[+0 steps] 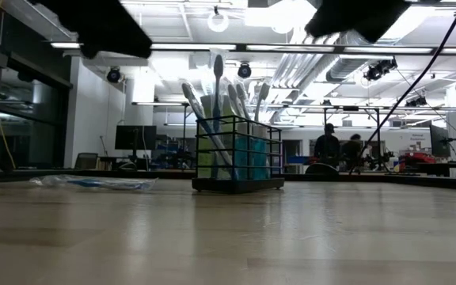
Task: Pick & Place toothbrushing station
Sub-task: Put the blue toothbrush into the left section of the black wire organizer
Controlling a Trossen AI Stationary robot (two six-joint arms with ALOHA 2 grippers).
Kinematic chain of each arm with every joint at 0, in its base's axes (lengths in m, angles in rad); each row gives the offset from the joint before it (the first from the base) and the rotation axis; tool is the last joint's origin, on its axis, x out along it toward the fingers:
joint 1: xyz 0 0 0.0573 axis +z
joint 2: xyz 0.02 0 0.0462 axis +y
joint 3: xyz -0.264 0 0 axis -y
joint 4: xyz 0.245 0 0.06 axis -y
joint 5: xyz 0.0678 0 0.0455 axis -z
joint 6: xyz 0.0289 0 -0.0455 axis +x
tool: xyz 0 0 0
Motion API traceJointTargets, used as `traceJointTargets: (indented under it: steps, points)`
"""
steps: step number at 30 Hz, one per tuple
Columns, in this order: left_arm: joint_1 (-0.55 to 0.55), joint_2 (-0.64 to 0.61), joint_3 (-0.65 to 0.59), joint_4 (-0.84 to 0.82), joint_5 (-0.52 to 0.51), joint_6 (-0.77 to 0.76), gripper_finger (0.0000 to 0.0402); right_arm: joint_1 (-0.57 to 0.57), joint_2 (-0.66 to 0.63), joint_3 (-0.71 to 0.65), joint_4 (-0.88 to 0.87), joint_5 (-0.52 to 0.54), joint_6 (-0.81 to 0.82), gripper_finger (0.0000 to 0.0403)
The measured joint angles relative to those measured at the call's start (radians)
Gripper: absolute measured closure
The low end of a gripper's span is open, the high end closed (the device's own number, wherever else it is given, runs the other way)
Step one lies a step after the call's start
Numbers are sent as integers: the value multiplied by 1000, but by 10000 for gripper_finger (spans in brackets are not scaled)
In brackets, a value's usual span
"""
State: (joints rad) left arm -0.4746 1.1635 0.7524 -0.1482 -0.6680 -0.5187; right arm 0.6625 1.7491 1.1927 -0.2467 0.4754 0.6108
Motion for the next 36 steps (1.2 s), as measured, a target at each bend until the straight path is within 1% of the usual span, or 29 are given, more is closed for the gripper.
traceJointTargets:
  steps: [3, 8, 12, 15, 19, 23, 27, 30, 36]
  points:
    - [-46, -3, 0, -70, -55, -85, 290, -38, 28, -1, 7, -35, -18, 270]
    - [-75, -2, 0, -191, -74, -228, 290, -94, 41, 0, 86, -81, -120, 270]
    - [-115, -1, -1, -184, -145, -238, 290, -146, 41, 0, 173, -157, -218, 270]
    - [-141, -1, -1, -186, -181, -239, 290, -185, 41, 0, 199, -203, -248, 270]
    - [-147, -1, 0, -231, -124, -268, 290, -221, 41, 0, 192, -251, -245, 270]
    - [-117, -1, 0, -420, -80, -369, 290, -225, 41, 0, 198, -273, -244, 270]
    - [-60, -1, -1, -582, -11, -467, 290, -224, 41, 0, 198, -277, -242, 270]
    - [-32, -1, -1, -612, 0, -508, 290, -224, 41, 0, 199, -277, -242, 270]
    - [-9, 12, -1, -605, 15, -494, 290, -223, 41, 0, 198, -278, -242, 270]
